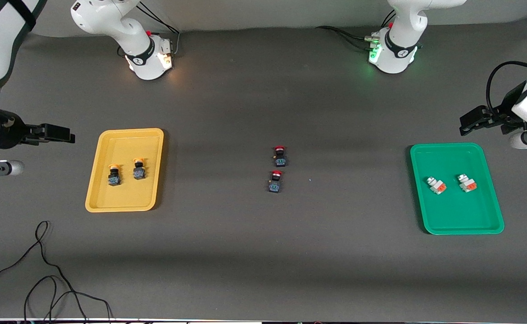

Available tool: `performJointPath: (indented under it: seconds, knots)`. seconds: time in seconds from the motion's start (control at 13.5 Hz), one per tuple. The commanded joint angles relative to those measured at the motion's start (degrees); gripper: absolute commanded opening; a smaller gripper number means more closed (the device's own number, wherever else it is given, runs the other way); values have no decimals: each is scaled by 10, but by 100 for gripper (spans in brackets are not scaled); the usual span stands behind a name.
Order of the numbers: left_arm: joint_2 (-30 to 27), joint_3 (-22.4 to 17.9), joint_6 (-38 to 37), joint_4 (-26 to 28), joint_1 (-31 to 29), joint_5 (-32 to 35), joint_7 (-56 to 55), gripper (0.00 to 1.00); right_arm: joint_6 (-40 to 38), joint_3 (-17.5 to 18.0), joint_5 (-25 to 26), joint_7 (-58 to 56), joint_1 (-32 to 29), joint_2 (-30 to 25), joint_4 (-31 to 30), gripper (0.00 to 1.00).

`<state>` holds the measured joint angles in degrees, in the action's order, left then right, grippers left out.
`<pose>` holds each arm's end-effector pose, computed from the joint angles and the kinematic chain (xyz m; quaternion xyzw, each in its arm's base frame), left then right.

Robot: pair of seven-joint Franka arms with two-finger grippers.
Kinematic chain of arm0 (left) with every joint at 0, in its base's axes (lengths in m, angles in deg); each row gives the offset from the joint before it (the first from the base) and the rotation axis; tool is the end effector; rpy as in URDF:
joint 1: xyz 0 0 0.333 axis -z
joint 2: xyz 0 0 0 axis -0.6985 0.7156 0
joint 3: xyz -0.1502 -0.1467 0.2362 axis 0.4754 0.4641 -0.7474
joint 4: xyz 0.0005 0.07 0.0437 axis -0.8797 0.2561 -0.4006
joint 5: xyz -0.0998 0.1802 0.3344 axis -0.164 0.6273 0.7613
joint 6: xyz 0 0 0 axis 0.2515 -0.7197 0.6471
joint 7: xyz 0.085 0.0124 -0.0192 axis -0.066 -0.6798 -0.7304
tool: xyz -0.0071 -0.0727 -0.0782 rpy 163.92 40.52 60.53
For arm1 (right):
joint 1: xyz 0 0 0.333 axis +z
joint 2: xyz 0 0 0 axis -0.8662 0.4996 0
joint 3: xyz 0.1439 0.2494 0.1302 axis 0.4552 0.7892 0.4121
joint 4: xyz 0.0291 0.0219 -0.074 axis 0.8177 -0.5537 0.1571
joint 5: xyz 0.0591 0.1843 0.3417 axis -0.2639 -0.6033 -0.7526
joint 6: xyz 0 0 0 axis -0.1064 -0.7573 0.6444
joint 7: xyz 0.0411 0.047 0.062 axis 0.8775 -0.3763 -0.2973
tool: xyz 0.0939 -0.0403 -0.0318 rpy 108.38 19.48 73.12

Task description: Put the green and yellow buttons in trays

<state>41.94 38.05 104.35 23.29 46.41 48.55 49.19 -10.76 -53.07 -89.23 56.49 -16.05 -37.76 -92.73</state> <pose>0.5551 -0.0294 0.6024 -0.9998 -0.0097 0.0179 0.0030 0.6050 0.0153 0.5953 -0.9909 0.0076 0.1317 0.0281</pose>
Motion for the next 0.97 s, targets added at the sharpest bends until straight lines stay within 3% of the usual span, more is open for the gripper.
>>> performJointPath:
  seconds: [0.0,0.37,0.59,0.89]
  knots:
    - [-4,-3,-10,-5,5,2,-6,99,0,147,72,35,-88,-59,13,100]
    - [-4,-5,-10,-6,4,4,-5,99,27,418,196,102,-251,-130,-23,100]
    - [-6,-6,-17,-6,-2,11,-5,99,99,500,250,102,-295,-211,-138,100]
    - [-7,-4,-20,-6,-3,13,-6,99,204,558,290,97,-336,-314,-288,100]
